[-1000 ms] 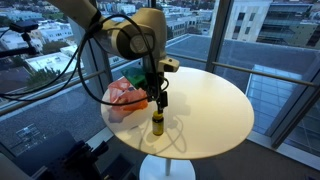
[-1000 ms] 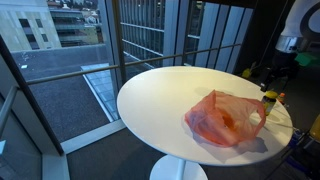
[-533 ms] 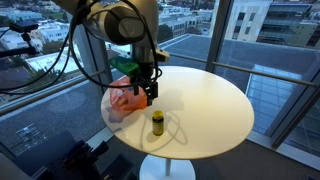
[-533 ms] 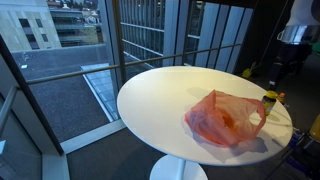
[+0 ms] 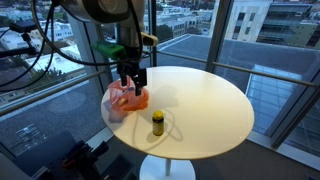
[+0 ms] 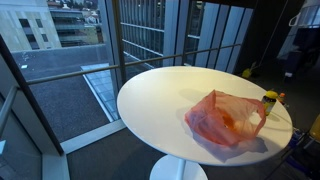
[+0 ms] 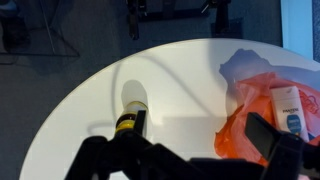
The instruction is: Remove the bottle with a yellow cap from the plastic bag and put it on the table
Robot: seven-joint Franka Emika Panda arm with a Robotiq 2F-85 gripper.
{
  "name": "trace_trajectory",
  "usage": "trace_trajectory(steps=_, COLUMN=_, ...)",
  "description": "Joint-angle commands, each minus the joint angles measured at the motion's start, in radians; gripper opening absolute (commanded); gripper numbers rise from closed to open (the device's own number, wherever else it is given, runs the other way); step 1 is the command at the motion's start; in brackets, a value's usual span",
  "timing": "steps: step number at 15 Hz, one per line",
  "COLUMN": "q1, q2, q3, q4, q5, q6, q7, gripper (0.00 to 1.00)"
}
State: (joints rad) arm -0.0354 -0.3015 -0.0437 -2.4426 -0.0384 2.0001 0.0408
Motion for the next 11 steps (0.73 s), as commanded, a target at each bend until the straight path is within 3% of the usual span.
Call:
trace_trajectory(steps=1, q1=0.004, q2=-0.091, q3=0.004, q4=-0.024, q5=0.019, q6=-0.052, q7=-0.020, gripper=1.00)
trace_trajectory(steps=7, q1=0.004, q2=-0.150, q3=0.006, q4=-0.032, q5=0.015, q6=-0.087, q7=-0.008, gripper=1.00)
trace_trajectory(steps=11, q1=0.001, q2=-0.115, q3=0.008, q4=-0.020, q5=0.005, q6=-0.070, q7=-0.002, gripper=1.00)
